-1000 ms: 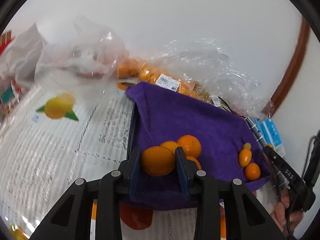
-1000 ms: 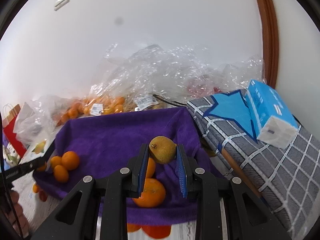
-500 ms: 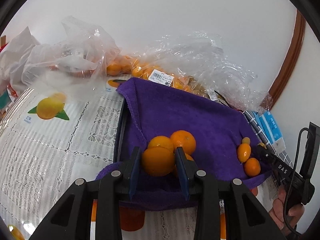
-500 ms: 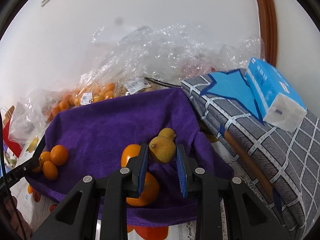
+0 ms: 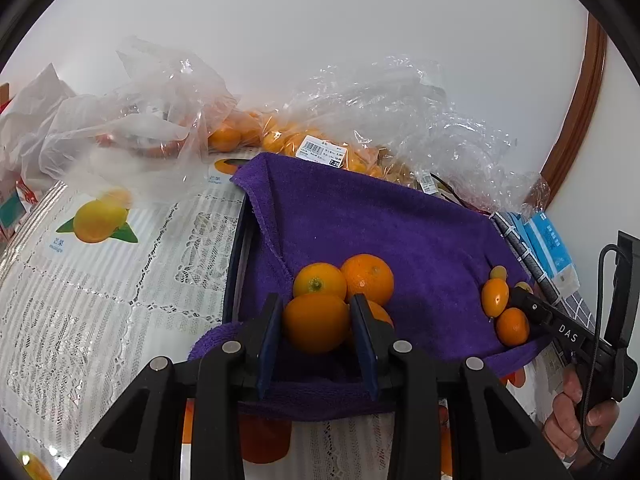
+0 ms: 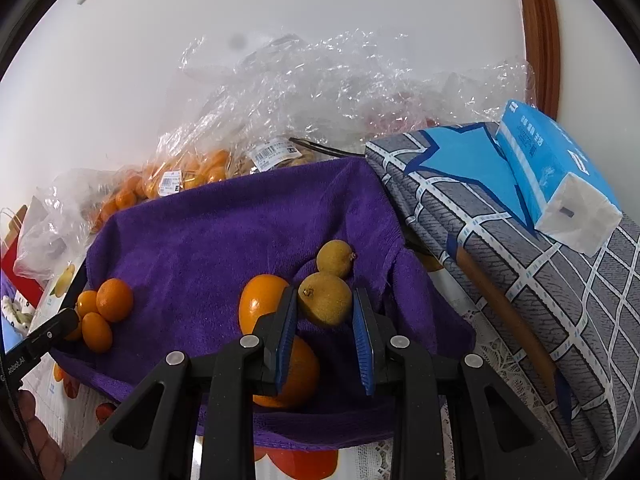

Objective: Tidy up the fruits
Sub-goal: 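Carry the pear and orange over the towel and open both grippers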

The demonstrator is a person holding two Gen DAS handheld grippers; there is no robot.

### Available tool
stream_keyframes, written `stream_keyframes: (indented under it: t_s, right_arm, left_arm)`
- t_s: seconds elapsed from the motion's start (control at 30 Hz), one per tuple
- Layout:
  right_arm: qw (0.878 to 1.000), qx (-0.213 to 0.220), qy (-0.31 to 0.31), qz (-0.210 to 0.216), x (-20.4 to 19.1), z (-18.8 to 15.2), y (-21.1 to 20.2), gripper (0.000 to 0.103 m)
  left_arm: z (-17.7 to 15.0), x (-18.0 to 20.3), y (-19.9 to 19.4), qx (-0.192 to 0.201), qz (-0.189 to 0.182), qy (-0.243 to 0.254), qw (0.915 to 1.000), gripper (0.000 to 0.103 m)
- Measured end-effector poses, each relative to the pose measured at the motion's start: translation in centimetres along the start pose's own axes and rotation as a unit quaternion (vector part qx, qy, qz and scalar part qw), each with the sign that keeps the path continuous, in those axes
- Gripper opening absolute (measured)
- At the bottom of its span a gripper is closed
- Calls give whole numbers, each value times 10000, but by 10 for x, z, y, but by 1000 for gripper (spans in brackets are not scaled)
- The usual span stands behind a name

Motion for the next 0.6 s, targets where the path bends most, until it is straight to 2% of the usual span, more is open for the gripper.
stream_keyframes:
  t_s: [0.4,0.5,0.6]
  right_arm:
    - [9999,12,-63,93,-3,0,1,28]
    - [9999,18,-54,85,-2,0,0,30]
    - [9999,71,-79,64,-3,1,-2,37]
  left_arm:
    - [-2,3,2,-20,4,39,10000,33]
    - [-2,3,2,-26,10,48,10000,33]
    - [-2,3,2,-28,0,78,10000,33]
Point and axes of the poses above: each gripper's, at about its wrist camera, not at the fingertips, and y roughly the way its jaws point, x to its right, z to its top, the point moved 9 cm from there along y, roughly the way its jaws point, and after that the axes turned 8 degrees about -y, right-handed, at the moved point
